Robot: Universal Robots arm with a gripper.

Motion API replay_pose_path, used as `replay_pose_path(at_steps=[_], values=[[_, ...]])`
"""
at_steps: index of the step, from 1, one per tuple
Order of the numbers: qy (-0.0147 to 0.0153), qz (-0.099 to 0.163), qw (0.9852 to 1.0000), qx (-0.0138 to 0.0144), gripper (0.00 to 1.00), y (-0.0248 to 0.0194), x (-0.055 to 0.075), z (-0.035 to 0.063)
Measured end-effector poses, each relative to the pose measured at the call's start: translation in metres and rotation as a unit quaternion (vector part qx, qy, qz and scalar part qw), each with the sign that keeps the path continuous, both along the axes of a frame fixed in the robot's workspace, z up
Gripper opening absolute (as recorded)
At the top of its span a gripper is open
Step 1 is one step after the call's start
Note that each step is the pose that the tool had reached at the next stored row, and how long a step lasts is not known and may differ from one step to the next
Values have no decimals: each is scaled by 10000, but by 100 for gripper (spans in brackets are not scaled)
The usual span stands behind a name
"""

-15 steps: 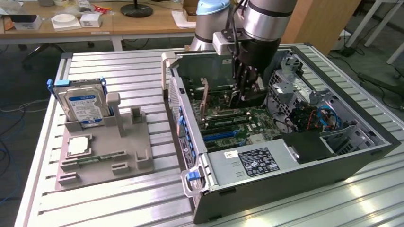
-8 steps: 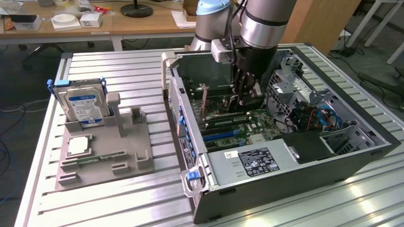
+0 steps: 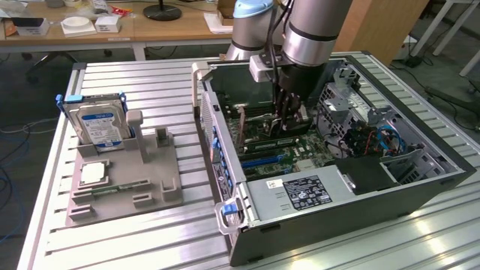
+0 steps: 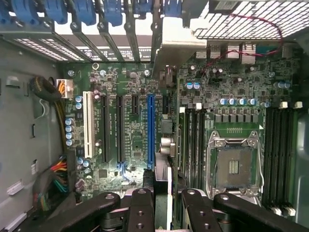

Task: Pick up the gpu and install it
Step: 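Insert the gpu into the slot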

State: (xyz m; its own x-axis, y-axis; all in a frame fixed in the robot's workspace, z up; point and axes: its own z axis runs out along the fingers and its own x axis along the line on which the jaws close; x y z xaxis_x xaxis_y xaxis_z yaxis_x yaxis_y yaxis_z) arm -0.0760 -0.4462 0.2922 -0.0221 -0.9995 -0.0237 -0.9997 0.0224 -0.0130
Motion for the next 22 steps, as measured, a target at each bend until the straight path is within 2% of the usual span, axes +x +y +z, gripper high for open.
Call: replay_pose_path(at_steps=[8, 17, 22], values=[[1, 0, 10000, -2, 27, -6, -51, -73], [0, 0, 10000, 0, 27, -86, -52, -122], [0, 0, 10000, -1, 27, -95, -70, -157]])
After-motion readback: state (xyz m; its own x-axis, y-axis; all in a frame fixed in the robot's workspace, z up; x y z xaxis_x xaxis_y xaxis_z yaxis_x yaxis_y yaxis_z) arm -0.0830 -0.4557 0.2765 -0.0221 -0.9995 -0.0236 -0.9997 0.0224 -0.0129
